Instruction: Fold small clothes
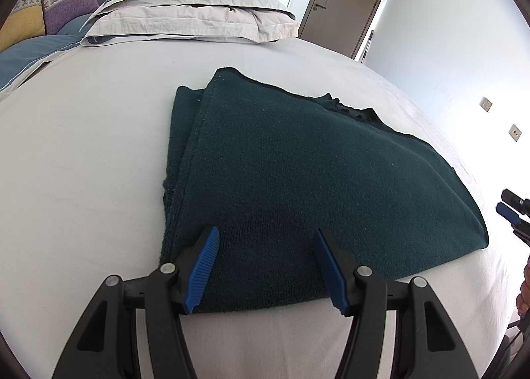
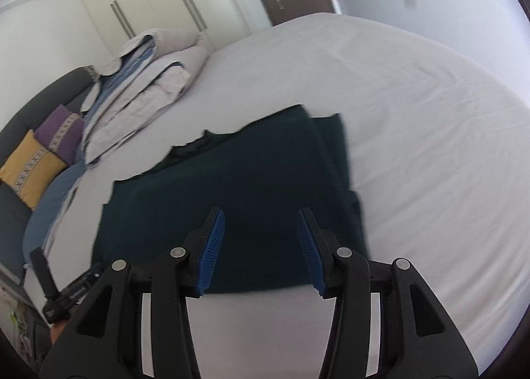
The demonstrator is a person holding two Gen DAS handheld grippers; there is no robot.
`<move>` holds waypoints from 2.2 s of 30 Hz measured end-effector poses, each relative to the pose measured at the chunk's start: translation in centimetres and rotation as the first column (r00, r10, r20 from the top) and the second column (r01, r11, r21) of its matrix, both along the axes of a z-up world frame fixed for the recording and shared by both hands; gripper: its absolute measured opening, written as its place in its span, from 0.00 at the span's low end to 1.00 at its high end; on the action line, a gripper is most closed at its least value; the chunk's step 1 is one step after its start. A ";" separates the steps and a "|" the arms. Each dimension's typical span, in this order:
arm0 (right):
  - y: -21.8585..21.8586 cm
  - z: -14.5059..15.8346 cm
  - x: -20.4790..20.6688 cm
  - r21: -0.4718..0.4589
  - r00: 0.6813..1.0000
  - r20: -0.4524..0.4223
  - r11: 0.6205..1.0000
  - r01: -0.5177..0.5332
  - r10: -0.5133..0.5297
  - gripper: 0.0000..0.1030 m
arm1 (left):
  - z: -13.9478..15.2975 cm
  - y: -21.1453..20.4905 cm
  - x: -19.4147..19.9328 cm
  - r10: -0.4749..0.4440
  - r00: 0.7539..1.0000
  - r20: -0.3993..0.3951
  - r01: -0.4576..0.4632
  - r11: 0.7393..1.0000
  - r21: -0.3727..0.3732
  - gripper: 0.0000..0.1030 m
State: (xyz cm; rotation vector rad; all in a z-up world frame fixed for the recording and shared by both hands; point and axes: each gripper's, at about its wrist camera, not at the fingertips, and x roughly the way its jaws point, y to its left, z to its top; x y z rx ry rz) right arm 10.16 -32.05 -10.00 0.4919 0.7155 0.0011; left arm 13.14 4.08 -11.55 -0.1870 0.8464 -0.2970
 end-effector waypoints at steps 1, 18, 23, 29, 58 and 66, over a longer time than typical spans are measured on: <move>0.5 -0.4 0.9 0.028 1.000 -0.001 0.999 -0.030 0.030 0.44 | 0.0 0.0 0.0 0.000 1.000 0.000 0.000 1.000 -0.002 0.60; -11.5 -5.5 -2.6 0.267 0.944 -0.090 0.905 0.331 -0.318 0.52 | 1.9 0.1 0.0 0.030 0.999 -0.016 -0.031 0.998 -0.057 0.61; -13.1 -6.1 -0.2 0.356 0.961 -0.113 0.892 0.278 -0.254 0.53 | 4.6 -2.5 0.9 -0.014 1.000 0.017 0.016 0.995 -0.102 0.62; -12.4 -8.5 4.9 0.348 0.968 -0.209 0.914 0.207 -0.139 0.56 | 5.1 -7.9 4.8 -0.116 0.993 -0.010 0.115 0.987 -0.112 0.63; -7.8 -9.7 12.7 0.309 0.956 -0.293 0.946 0.103 -0.008 0.12 | -0.4 -12.5 10.5 -0.173 0.971 -0.163 0.166 0.985 -0.055 0.56; -6.6 -8.5 12.9 0.223 0.953 -0.300 0.969 0.106 -0.035 0.12 | -0.6 -13.0 10.3 -0.177 0.973 -0.149 0.174 0.984 -0.030 0.56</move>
